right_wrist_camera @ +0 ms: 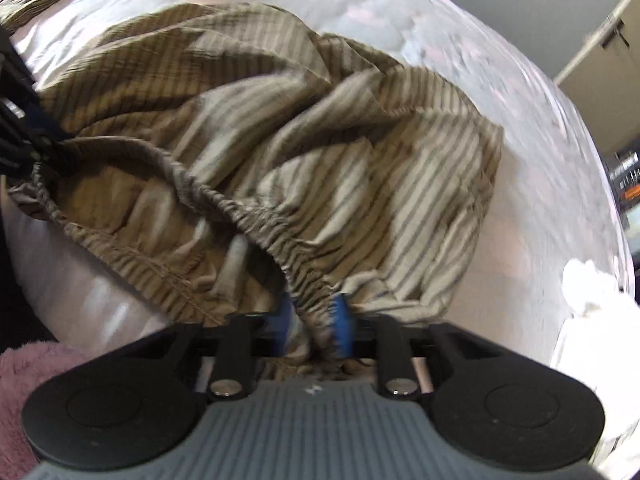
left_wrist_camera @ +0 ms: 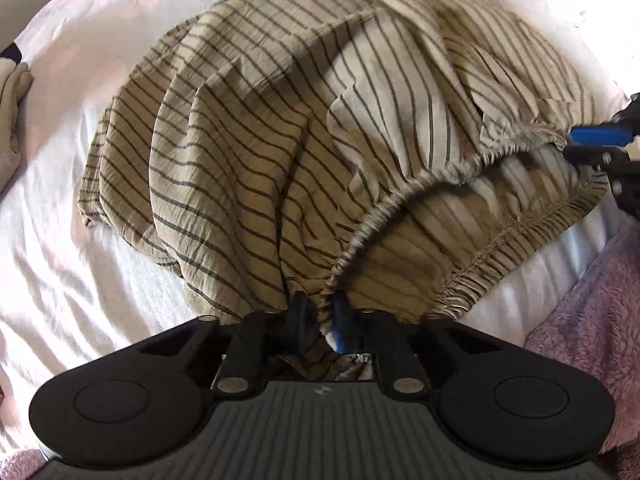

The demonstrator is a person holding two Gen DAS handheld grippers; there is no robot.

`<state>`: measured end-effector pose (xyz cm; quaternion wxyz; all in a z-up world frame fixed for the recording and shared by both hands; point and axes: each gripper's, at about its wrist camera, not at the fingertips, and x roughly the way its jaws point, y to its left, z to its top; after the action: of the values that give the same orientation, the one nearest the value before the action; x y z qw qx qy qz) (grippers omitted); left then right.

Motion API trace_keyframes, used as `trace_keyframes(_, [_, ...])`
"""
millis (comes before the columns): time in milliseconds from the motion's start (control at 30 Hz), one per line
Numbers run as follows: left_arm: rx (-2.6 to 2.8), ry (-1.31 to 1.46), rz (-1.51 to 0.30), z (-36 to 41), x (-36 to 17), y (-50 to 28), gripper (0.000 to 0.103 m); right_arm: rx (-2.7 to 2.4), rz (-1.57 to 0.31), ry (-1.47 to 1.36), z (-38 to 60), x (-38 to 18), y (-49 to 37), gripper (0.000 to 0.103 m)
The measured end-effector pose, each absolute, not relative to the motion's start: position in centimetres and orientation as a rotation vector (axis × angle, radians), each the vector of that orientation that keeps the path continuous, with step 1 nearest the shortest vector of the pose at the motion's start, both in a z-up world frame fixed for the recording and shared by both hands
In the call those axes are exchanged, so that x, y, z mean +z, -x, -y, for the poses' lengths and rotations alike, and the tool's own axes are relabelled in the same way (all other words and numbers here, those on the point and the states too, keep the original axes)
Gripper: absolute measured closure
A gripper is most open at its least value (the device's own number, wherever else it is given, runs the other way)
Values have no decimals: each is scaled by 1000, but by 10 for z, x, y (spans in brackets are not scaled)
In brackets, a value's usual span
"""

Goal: Fold clothes

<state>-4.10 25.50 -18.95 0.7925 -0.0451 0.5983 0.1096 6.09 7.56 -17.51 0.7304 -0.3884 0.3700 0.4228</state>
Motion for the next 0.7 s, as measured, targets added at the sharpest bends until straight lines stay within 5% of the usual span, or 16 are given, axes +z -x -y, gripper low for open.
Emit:
trace_keyframes(300, [126,-25,-1306,-230,-175,64,100,970,-828,844,-48,-156,-62,102])
trace_keyframes(367, [138,-26,-1310,-227,-178,64,100,1005,-794,854,-47,-159,-57,88])
trace_keyframes(400, [150,-21,-1310,-227,-180,64,100,1013,-772,877,-50,-160,-54,58])
trace_keyframes(433, [160,-21,-1308,-227,-180,66,100,1019,-748,903,-52,-162,-51,43])
trace_keyframes(567, [187,-7,-1284,-228,-176,72,100,1001,-733,1007,-70,-177,-52,47])
trace_keyframes(633, [198,-2,-1260,-229,-169,77,100,984,-739,1035,-75,-182,-55,81])
trace_keyframes(700, [208,3,-1236,-229,-163,82,100,974,-751,1020,-73,-179,-58,97])
